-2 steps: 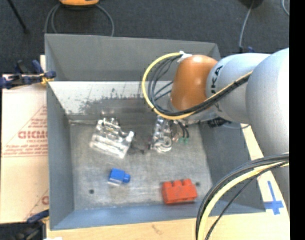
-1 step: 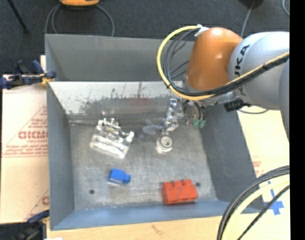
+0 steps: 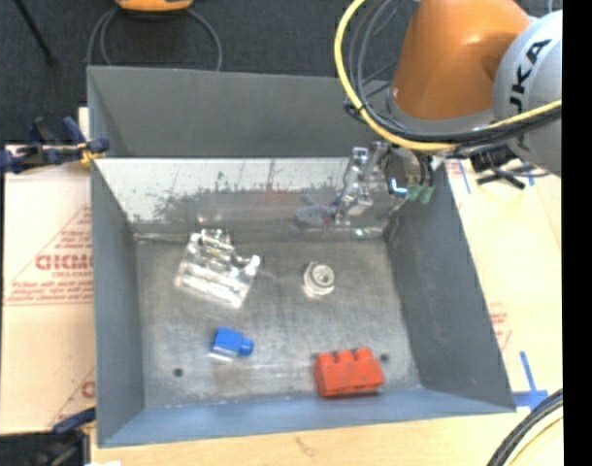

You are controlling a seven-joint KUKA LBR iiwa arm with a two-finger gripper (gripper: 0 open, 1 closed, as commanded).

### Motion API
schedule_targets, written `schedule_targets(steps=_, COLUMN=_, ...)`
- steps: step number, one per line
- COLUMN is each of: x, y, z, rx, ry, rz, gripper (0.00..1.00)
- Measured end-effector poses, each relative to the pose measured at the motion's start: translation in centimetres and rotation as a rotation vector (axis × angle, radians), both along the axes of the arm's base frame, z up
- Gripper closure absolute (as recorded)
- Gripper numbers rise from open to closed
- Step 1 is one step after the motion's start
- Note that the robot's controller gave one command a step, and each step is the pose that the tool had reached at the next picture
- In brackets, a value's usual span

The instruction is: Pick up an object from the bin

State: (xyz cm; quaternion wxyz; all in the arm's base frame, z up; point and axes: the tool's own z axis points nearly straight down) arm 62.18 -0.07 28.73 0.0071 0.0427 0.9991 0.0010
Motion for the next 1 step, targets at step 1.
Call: schedule_targets(steps=1, x=-0.87, y=3.33, z=-7.56, rx=-0.004, ry=0.014, rz=0.482, gripper=1.00)
